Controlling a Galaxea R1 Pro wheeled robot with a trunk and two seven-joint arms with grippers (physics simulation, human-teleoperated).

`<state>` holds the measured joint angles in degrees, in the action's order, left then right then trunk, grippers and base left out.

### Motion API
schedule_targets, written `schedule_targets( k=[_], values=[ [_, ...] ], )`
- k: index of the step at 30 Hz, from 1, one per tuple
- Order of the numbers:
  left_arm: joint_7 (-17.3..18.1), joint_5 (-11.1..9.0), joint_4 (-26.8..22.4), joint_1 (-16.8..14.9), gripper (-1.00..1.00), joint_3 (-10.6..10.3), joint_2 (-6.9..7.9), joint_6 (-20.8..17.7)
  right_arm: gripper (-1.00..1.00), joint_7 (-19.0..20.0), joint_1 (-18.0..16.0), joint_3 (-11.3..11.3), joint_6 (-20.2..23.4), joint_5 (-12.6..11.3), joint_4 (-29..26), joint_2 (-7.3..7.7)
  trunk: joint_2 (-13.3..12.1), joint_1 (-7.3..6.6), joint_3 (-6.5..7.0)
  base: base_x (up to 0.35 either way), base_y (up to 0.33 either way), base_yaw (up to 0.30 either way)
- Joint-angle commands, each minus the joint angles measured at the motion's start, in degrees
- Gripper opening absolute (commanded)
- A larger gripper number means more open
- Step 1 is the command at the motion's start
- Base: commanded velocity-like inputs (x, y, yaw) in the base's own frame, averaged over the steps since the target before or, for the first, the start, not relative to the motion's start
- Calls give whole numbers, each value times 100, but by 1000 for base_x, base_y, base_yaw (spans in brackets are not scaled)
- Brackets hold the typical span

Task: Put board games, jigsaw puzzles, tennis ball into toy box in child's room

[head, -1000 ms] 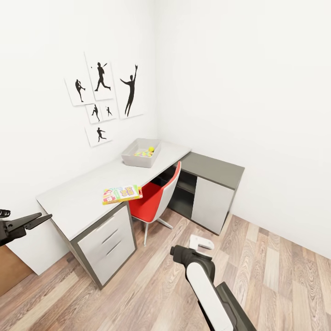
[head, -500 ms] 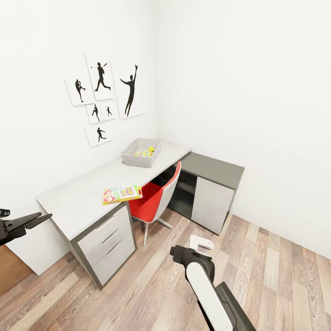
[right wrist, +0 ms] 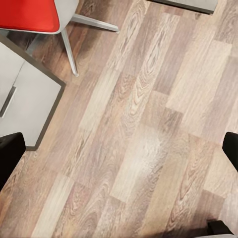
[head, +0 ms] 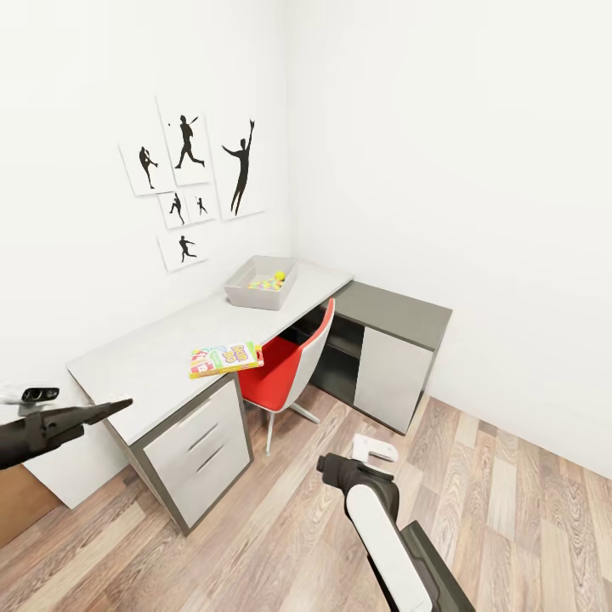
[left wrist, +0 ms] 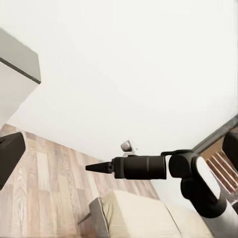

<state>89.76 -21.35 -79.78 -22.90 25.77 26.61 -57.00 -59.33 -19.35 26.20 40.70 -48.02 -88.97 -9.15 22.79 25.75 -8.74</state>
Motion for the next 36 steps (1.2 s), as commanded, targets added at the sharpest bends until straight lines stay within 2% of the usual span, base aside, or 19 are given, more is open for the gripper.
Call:
schedule_targets(
  k=[1, 3, 4, 7, 8, 9, 10, 12, 13, 14, 17, 19, 21, 25, 28, 30, 33, 35, 36],
  values=[
    [24, 33, -60, 10, 100, -124, -88, -97, 100, -53, -8, -2, 31, -41, -3, 1, 13, 4, -12, 0, 0, 0],
    [24, 91, -95, 19, 100, -266, -183, -122, 100, -53, -8, -5, 29, -41, -3, 4, 13, 4, -12, 0, 0, 0],
    [19, 175, -116, 23, 100, -424, -313, -140, 100, -53, -8, -8, 31, -41, -1, 6, 13, 4, -12, 0, 0, 0],
    [-282, 307, -132, 4, 100, -632, -597, -161, 100, -53, -8, -37, 33, -41, 1, 11, 13, 4, -12, 0, 0, 0],
    [-532, 375, -136, -15, 100, -730, -853, -179, 100, -53, -8, -85, 34, -41, 2, 14, 13, 4, -12, 0, 0, 0],
    [-672, 400, -138, -21, 100, -765, -993, -186, 100, -53, -8, -117, 34, -41, 2, 15, 13, 4, -12, 0, 0, 0],
    [-972, 441, -140, -31, 100, -821, -1288, -201, 100, -53, -8, -201, 36, -41, 2, 16, 13, 4, -12, 0, 0, 0],
    [-1307, 470, -141, -37, 100, -858, -1592, -217, 100, -53, -8, -303, 39, -41, 2, 17, 13, 4, -12, 0, 0, 0],
    [-1645, 487, -142, -41, 100, -885, -1887, -229, 100, -54, -8, -414, 42, -41, 1, 17, 13, 4, -12, 0, 0, 0],
    [-1801, 493, -142, -43, 100, -895, -2022, -233, 100, -56, -8, -465, 46, -41, 1, 18, 13, 4, -12, 0, 0, 0],
    [-2611, 510, -102, -52, 100, -988, -2744, -240, 100, -68, -8, -713, 72, -41, 2, 18, 13, 4, -12, 0, 0, 0],
    [-3048, 506, -52, -54, 100, -1031, -3043, -236, 100, -76, -8, -782, 80, -37, 3, 18, 13, 4, -12, 0, 0, 0],
    [-3523, 489, 13, -56, 100, -1048, -3242, -222, 100, -79, -8, -829, 79, -34, 3, 18, 13, 4, -12, 0, 0, 0],
    [-4330, 402, 255, -63, 100, -1061, -3492, -189, 100, -79, -8, -888, 77, -33, 3, 18, 13, 4, -12, 0, 0, 0],
    [-4764, 273, 471, -65, 100, -1064, -3649, -141, 100, -78, -8, -977, 73, -31, 3, 18, 13, 4, -12, 0, 0, 0],
    [-4984, 180, 577, -65, 100, -1064, -3661, -30, 100, -82, -8, -1007, 72, -27, 3, 18, 13, 4, -12, 0, 0, 0],
    [-5317, -169, 704, -66, 100, -1060, -3661, 343, 100, -96, -8, -1034, 65, -16, 3, 23, 13, 4, -12, 0, 0, 0],
    [-5661, -644, 808, -66, 100, -1066, -3661, 660, 100, -106, -8, -1042, 58, -6, 3, 28, 13, 4, -12, 0, 0, 0],
    [-5763, -775, 841, -66, 100, -1069, -3661, 735, 100, -107, -8, -1043, 57, -2, 3, 32, 13, 4, -12, 0, 0, 0]
  ],
)
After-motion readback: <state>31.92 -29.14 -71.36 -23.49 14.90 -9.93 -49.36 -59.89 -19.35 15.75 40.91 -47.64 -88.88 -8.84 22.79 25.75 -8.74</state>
